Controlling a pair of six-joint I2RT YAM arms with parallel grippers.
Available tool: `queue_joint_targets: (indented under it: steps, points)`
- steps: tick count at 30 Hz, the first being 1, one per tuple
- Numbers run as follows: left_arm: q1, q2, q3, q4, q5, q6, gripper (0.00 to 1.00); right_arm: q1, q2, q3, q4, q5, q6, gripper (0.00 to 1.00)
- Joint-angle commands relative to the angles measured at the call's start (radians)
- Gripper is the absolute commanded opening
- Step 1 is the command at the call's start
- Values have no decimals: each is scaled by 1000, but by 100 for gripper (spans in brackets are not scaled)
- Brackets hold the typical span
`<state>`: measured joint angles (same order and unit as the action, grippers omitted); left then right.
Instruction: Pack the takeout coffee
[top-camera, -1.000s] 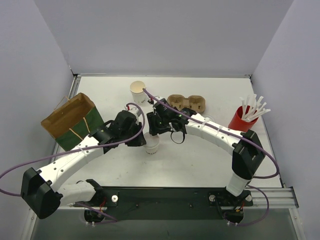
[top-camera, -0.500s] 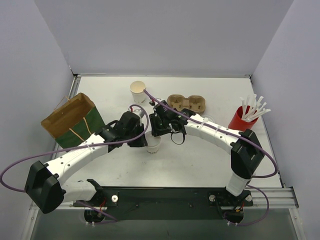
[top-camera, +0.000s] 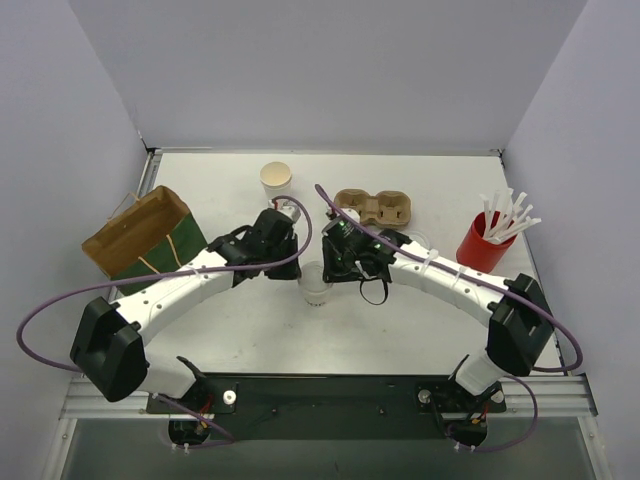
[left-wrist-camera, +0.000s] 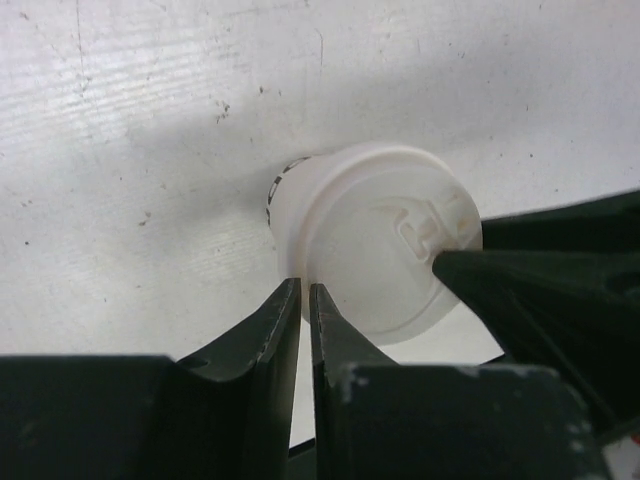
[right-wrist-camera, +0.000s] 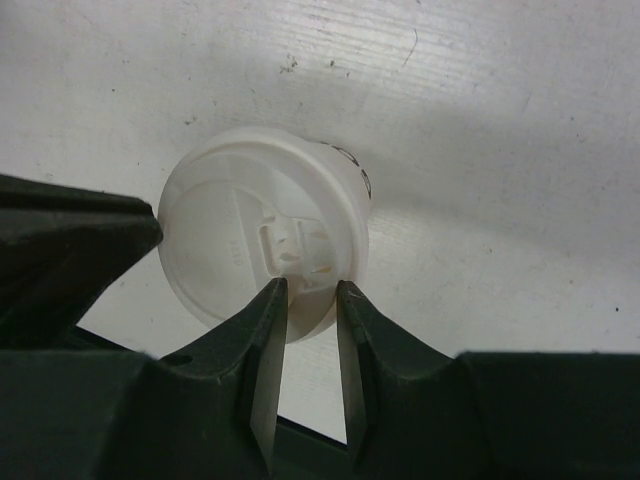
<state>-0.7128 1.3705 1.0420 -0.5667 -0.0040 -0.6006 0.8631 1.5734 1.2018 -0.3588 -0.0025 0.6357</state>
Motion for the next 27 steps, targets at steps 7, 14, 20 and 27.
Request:
queue_joint_targets:
  steps: [7,14,20,27]
  points:
    - [7,78,110,-12,-24,62,19,30,-111,-28,-61,76,116,29]
    - [7,49,161,-56,-17,73,27,-9,-93,59,-112,110,67,30]
    - [6,7,144,-55,1,56,32,-33,-50,85,-123,81,38,30]
    - [4,6,55,11,56,19,31,-30,-16,88,-120,68,38,29]
